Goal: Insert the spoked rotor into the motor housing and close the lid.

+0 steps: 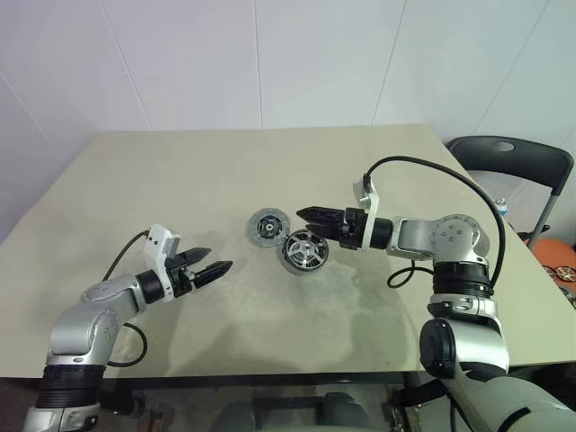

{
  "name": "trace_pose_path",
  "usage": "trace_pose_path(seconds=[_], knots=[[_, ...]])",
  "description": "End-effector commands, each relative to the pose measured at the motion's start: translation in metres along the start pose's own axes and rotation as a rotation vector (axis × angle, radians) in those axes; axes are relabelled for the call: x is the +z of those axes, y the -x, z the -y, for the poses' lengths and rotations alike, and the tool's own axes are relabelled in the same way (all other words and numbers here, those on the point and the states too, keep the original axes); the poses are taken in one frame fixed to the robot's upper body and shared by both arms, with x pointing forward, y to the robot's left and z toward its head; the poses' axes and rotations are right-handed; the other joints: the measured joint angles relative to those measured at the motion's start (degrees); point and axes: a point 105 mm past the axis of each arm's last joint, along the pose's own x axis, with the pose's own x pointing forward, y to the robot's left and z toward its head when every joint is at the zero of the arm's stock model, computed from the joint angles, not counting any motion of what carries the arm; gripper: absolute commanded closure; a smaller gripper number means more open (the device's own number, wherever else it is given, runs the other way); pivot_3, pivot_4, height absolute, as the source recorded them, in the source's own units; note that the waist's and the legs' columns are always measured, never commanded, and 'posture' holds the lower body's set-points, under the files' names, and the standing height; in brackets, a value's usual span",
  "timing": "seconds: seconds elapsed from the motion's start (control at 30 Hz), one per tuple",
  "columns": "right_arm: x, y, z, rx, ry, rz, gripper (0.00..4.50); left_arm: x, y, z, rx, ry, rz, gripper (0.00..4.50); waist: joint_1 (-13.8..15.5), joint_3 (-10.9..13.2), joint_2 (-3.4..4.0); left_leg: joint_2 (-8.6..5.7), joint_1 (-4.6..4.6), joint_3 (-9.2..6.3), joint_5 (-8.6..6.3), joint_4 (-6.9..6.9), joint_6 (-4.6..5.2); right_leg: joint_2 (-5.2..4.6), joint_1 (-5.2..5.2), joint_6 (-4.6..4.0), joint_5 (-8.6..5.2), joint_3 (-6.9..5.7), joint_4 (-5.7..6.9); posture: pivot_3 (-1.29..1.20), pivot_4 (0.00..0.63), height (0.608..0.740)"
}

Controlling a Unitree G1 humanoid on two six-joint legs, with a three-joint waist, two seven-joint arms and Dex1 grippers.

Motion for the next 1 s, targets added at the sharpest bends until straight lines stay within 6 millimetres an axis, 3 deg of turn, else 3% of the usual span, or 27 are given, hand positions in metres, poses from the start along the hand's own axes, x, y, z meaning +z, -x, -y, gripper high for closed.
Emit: trace_pose_path(seconds=[0.03,0.37,0.47,0.63,0.83,1.0], knots=[[0.009,0.003,0.002,-0.013,0.033,0.035,0.03,0.010,0.002,0.000,0.000,-0.033,0.032,0.24,0.0,0.0,0.00,-0.01,0.00,0.00,0.00,0.01,0.00,0.00,0.00,0.00,0.00,0.00,0.00,0.00,0.000,0.740],[-0.004,-0.008,0.016,-0.053,0.019,0.029,0.03,0.011,0.002,-0.001,0.001,-0.038,0.027,0.24,-0.1,0.0,0.00,0.00,0.03,0.00,0.00,0.06,0.00,0.02,0.02,0.01,0.01,0.01,0.06,0.00,0.000,0.740],[-0.001,-0.007,0.008,-0.031,0.080,0.025,0.03,0.011,0.003,-0.002,0.001,-0.037,0.025,0.24,-0.1,0.0,0.00,0.00,0.03,-0.01,0.00,0.08,0.00,0.01,0.02,0.01,0.01,0.02,0.06,0.00,0.000,0.740],[0.019,0.001,-0.040,0.110,0.329,0.019,0.03,0.013,0.006,-0.001,-0.010,-0.030,0.026,0.24,-0.1,0.0,0.03,0.00,0.01,0.00,0.00,0.07,0.00,0.02,0.00,0.01,0.01,0.02,0.06,0.00,0.000,0.740],[0.032,0.003,-0.067,0.140,0.556,-0.024,0.03,0.014,0.004,-0.001,-0.011,-0.036,0.025,0.24,-0.1,0.0,0.02,0.00,0.05,0.00,0.00,0.09,0.00,0.03,0.04,0.02,0.01,0.00,0.06,0.00,0.000,0.740],[0.021,-0.013,-0.083,0.055,1.198,-0.192,0.03,0.016,0.003,-0.002,-0.014,-0.043,0.027,0.24,-0.1,0.0,0.02,-0.01,-0.01,0.00,0.00,0.09,0.00,0.00,-0.01,0.03,0.01,-0.01,0.04,0.00,0.000,0.740]])
